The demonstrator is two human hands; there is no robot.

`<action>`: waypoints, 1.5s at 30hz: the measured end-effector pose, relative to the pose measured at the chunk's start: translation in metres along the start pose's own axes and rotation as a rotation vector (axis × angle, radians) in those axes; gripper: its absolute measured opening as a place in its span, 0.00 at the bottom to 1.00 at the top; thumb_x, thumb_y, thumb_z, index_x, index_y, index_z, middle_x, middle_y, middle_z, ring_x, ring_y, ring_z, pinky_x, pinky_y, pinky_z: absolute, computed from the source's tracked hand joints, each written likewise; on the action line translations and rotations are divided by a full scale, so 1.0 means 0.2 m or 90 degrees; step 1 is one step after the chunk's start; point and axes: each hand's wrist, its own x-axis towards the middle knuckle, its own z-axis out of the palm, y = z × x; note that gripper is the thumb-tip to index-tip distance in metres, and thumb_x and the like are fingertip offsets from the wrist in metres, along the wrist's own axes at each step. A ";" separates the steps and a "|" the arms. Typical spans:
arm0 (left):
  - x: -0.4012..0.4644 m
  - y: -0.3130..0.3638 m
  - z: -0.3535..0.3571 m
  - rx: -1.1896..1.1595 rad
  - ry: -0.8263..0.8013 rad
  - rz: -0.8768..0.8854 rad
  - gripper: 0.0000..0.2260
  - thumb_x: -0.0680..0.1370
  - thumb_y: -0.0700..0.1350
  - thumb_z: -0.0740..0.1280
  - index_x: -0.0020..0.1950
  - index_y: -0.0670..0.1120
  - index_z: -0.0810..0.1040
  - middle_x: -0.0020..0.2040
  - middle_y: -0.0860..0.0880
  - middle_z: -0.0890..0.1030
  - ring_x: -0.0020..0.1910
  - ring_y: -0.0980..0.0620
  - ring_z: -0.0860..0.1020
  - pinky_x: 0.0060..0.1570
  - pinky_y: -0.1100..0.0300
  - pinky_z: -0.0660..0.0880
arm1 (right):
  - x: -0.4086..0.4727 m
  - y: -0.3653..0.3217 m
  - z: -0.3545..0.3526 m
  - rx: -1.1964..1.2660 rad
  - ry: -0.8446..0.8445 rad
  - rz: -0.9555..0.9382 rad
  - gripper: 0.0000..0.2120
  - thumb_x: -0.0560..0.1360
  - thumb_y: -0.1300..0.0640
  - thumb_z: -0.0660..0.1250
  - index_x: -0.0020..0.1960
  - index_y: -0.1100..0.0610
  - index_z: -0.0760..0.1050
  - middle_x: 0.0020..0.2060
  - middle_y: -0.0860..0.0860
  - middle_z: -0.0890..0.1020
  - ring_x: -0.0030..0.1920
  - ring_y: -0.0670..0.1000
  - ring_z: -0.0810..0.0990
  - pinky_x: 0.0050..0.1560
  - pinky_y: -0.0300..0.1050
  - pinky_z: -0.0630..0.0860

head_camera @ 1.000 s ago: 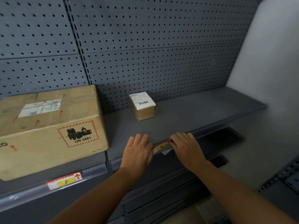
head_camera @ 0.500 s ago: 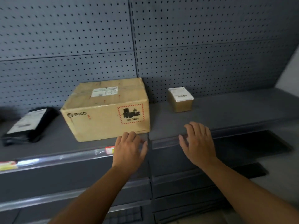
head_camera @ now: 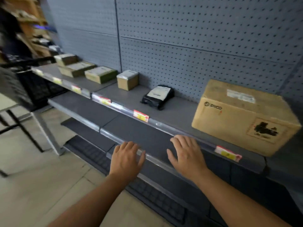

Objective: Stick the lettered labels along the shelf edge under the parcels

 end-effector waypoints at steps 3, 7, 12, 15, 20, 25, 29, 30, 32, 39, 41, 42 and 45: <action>-0.13 -0.26 -0.15 0.053 0.003 -0.085 0.16 0.78 0.59 0.60 0.54 0.52 0.82 0.49 0.52 0.82 0.50 0.48 0.79 0.53 0.51 0.73 | 0.18 -0.31 0.09 0.043 -0.044 -0.081 0.20 0.80 0.44 0.59 0.62 0.57 0.75 0.54 0.52 0.78 0.54 0.56 0.77 0.55 0.54 0.75; -0.31 -0.52 -0.34 0.109 0.026 -0.205 0.16 0.79 0.61 0.59 0.55 0.54 0.81 0.49 0.54 0.82 0.51 0.50 0.79 0.54 0.53 0.73 | 0.37 -0.70 0.16 0.071 -0.098 -0.181 0.26 0.77 0.39 0.55 0.64 0.56 0.74 0.56 0.52 0.78 0.54 0.56 0.76 0.54 0.54 0.74; -0.48 -0.69 -0.48 0.169 0.023 -0.346 0.21 0.78 0.63 0.56 0.54 0.52 0.82 0.49 0.53 0.83 0.51 0.48 0.80 0.54 0.51 0.73 | 0.47 -1.05 0.22 0.127 -0.111 -0.288 0.26 0.76 0.38 0.55 0.62 0.56 0.75 0.55 0.53 0.79 0.54 0.56 0.77 0.53 0.55 0.74; -0.52 -0.71 -0.54 0.182 0.020 -0.393 0.23 0.77 0.64 0.54 0.57 0.53 0.81 0.51 0.53 0.83 0.54 0.49 0.79 0.57 0.52 0.72 | 0.50 -1.16 0.23 0.151 -0.118 -0.333 0.28 0.76 0.38 0.54 0.62 0.57 0.75 0.55 0.54 0.79 0.53 0.57 0.77 0.53 0.56 0.74; -0.49 -0.72 -0.56 0.199 0.005 -0.429 0.21 0.78 0.63 0.57 0.58 0.52 0.81 0.53 0.52 0.82 0.55 0.48 0.79 0.58 0.51 0.70 | 0.56 -1.21 0.27 0.152 -0.137 -0.365 0.28 0.76 0.38 0.51 0.62 0.56 0.74 0.55 0.54 0.78 0.54 0.57 0.76 0.55 0.56 0.73; -0.42 -0.73 -0.53 0.202 -0.021 -0.429 0.21 0.79 0.63 0.57 0.60 0.53 0.80 0.56 0.53 0.82 0.58 0.49 0.77 0.61 0.53 0.68 | 0.64 -1.19 0.35 0.143 -0.164 -0.368 0.30 0.75 0.37 0.46 0.63 0.55 0.72 0.57 0.53 0.77 0.56 0.56 0.74 0.57 0.55 0.71; -0.39 -0.81 -0.50 0.187 -0.039 -0.433 0.22 0.80 0.63 0.57 0.66 0.53 0.77 0.62 0.53 0.81 0.63 0.50 0.76 0.65 0.53 0.66 | 0.72 -1.22 0.43 0.149 -0.187 -0.372 0.31 0.76 0.37 0.46 0.67 0.55 0.70 0.61 0.53 0.76 0.60 0.55 0.73 0.60 0.55 0.70; -0.38 -0.84 -0.50 0.181 -0.041 -0.438 0.23 0.80 0.63 0.57 0.68 0.53 0.76 0.64 0.54 0.80 0.65 0.50 0.75 0.66 0.53 0.65 | 0.73 -1.23 0.46 0.159 -0.190 -0.377 0.31 0.76 0.37 0.47 0.69 0.56 0.69 0.63 0.53 0.75 0.62 0.55 0.73 0.61 0.55 0.70; -0.35 -0.91 -0.49 0.178 -0.042 -0.445 0.23 0.80 0.63 0.57 0.70 0.53 0.75 0.66 0.54 0.79 0.66 0.51 0.74 0.68 0.53 0.64 | 0.78 -1.28 0.50 0.175 -0.191 -0.381 0.33 0.77 0.38 0.49 0.74 0.56 0.67 0.68 0.53 0.74 0.67 0.55 0.71 0.65 0.55 0.69; -0.23 -1.36 -0.49 0.183 -0.039 -0.462 0.23 0.80 0.64 0.56 0.69 0.53 0.75 0.62 0.53 0.79 0.63 0.50 0.75 0.66 0.54 0.66 | 1.09 -1.60 0.70 0.164 -0.198 -0.381 0.34 0.76 0.37 0.48 0.74 0.56 0.67 0.68 0.52 0.74 0.67 0.55 0.71 0.66 0.54 0.68; -0.18 -1.53 -0.50 0.176 -0.041 -0.460 0.24 0.80 0.64 0.56 0.69 0.53 0.74 0.63 0.54 0.78 0.64 0.51 0.74 0.66 0.54 0.65 | 1.20 -1.71 0.75 0.154 -0.204 -0.376 0.34 0.76 0.37 0.47 0.73 0.56 0.68 0.67 0.52 0.74 0.66 0.54 0.71 0.66 0.54 0.68; -0.16 -1.62 -0.52 0.174 -0.042 -0.456 0.24 0.80 0.64 0.56 0.70 0.53 0.73 0.64 0.54 0.78 0.65 0.51 0.74 0.67 0.55 0.65 | 1.25 -1.77 0.78 0.149 -0.204 -0.373 0.34 0.76 0.37 0.46 0.73 0.56 0.68 0.67 0.51 0.74 0.66 0.54 0.71 0.65 0.53 0.68; -0.07 -1.89 -0.55 0.157 -0.042 -0.442 0.24 0.80 0.64 0.56 0.71 0.54 0.72 0.65 0.54 0.77 0.65 0.52 0.73 0.68 0.55 0.65 | 1.44 -1.96 0.87 0.145 -0.202 -0.363 0.33 0.76 0.37 0.46 0.71 0.55 0.69 0.65 0.51 0.75 0.64 0.55 0.72 0.65 0.53 0.69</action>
